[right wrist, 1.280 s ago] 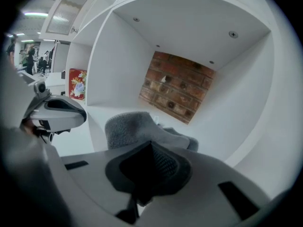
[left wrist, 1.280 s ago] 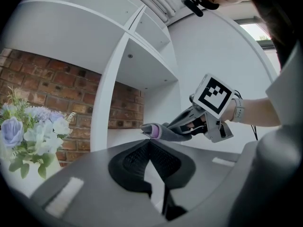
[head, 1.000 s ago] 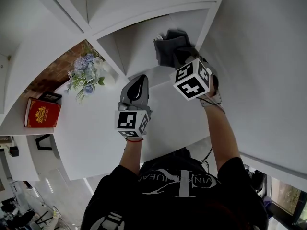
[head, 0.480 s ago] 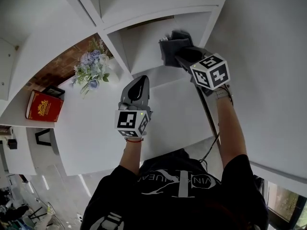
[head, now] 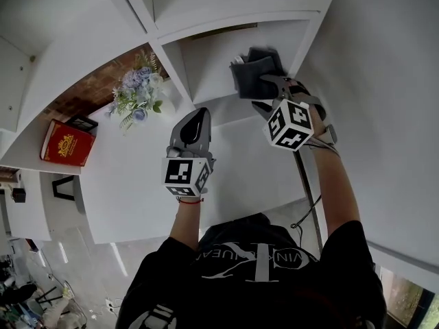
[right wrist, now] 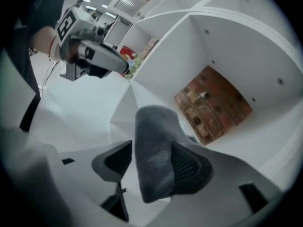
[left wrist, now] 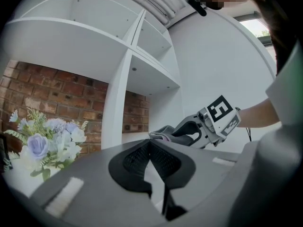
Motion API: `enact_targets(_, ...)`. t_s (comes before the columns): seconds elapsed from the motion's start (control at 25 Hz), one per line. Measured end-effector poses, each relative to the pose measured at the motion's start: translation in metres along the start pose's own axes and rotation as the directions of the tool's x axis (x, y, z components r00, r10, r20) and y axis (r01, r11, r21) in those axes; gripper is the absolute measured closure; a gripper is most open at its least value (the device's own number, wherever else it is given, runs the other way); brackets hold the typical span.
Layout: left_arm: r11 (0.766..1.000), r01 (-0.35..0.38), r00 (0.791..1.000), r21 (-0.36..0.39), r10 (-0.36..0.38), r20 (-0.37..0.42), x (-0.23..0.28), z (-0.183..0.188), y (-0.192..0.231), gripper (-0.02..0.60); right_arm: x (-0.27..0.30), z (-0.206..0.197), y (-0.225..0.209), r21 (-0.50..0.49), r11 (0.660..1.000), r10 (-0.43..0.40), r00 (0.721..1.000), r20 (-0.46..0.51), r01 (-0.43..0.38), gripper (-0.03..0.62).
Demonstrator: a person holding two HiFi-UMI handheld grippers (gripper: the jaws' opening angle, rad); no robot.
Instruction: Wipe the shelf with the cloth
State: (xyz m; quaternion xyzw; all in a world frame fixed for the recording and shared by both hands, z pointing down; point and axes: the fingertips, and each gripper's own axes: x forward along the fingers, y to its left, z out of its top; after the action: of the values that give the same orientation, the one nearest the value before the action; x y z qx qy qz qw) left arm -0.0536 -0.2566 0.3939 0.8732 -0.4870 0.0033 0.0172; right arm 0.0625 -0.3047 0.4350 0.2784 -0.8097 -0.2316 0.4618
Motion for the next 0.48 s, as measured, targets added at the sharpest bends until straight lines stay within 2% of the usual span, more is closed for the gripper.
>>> enact_targets(0.08,1.000,-0.017,1.000,0.002,0.017,0.006,-0.003,0.003,0.005,0.569,-0.004,0.003,-0.004,-0.015,1.000,0.004,1.000,-0.011,-0.004,0.430)
enact_targets(0.2,0.999,-0.042,0.999,0.001,0.042,0.011,-0.009,0.008,0.014,0.571,-0.011,0.017,0.006,0.052,0.988,0.143,0.990,0.020,-0.144,0.507)
enact_targets(0.32,0.998,-0.065,0.998,0.008,0.065,0.016,-0.016,0.012,0.021,0.569,-0.008,0.033,0.016,0.099,0.969,0.218,0.972,0.088,-0.226,0.525)
enact_targets(0.4,0.997,-0.079,0.997,0.019,0.078,0.022,-0.021,0.015,0.026,0.570,-0.010,0.048,0.010,0.217,0.943,0.214,0.958,0.191,-0.254,0.531)
enact_targets(0.48,0.995,-0.098,0.995,0.024,0.097,0.025,-0.026,0.018,0.034,0.569,-0.012,0.062,-0.007,0.342,0.902,0.170,0.946,0.276,-0.263,0.534)
